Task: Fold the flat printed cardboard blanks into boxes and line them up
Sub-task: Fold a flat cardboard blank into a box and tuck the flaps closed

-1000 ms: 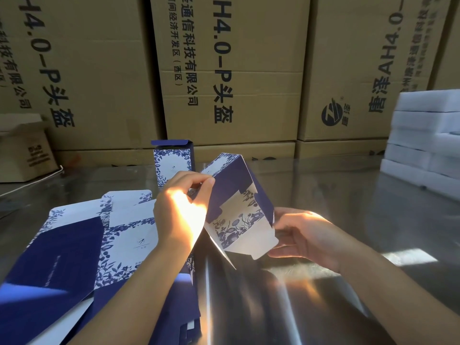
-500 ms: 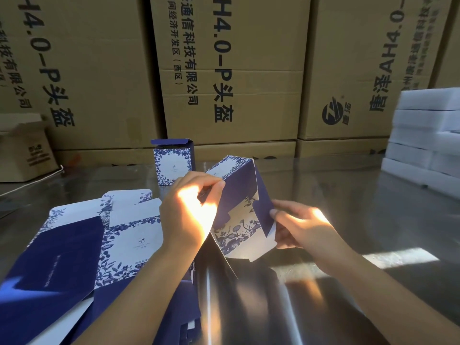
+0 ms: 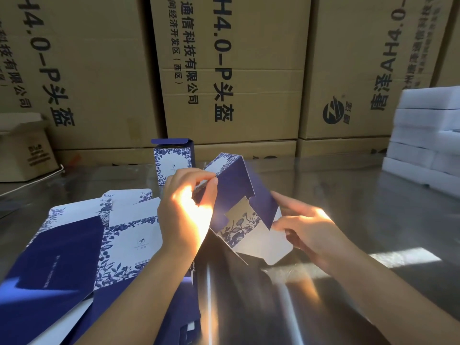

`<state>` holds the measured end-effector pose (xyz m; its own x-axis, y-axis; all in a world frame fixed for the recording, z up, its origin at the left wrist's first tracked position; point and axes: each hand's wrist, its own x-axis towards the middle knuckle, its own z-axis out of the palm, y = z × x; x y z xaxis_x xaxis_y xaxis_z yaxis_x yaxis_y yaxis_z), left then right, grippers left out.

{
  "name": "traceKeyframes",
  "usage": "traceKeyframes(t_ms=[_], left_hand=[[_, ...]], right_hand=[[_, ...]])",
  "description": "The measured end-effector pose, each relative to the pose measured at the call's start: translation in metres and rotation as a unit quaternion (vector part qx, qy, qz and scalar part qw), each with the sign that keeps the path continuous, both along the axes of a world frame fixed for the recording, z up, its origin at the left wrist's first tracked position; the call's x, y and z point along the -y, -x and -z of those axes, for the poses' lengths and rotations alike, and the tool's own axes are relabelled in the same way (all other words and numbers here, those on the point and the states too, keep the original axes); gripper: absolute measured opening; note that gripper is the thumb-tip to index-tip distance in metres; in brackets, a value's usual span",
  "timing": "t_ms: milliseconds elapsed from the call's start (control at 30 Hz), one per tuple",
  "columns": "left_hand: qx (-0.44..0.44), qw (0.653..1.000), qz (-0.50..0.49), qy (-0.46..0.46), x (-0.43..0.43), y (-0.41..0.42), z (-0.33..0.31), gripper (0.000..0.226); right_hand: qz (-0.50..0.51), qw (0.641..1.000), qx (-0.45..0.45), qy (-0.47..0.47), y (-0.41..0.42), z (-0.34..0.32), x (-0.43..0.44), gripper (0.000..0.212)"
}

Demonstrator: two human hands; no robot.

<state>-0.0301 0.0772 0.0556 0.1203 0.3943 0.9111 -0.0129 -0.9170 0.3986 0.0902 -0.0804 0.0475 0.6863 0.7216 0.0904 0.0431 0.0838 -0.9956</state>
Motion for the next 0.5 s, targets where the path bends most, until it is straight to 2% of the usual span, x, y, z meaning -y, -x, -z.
traceKeyframes(t_ms=[133, 233, 367, 500], left_hand=[[0.05, 0.998, 0.033, 0.028, -0.0014, -0.0009, -0.0002, 0.012], [0.059, 0.993, 0.089, 0.044, -0.0031, 0.001, -0.0018, 0.014], [-0.056, 0.986, 0.152, -0.028, -0.009, 0.0064, 0.0002, 0.03], [-0.134, 0.978, 0.152, -0.049, -0.0098, 0.0061, 0.0036, 0.044]], right_hand=[[0.033, 0.999, 0.011, -0.025, -0.0034, 0.0014, -0.0007, 0.044], [0.047, 0.999, 0.012, -0.022, -0.0054, 0.0028, -0.0011, 0.045], [0.047, 0.999, -0.012, -0.023, -0.0081, 0.0008, 0.0013, 0.047], [0.043, 0.999, -0.018, -0.016, -0.0095, -0.0001, 0.0039, 0.047]])
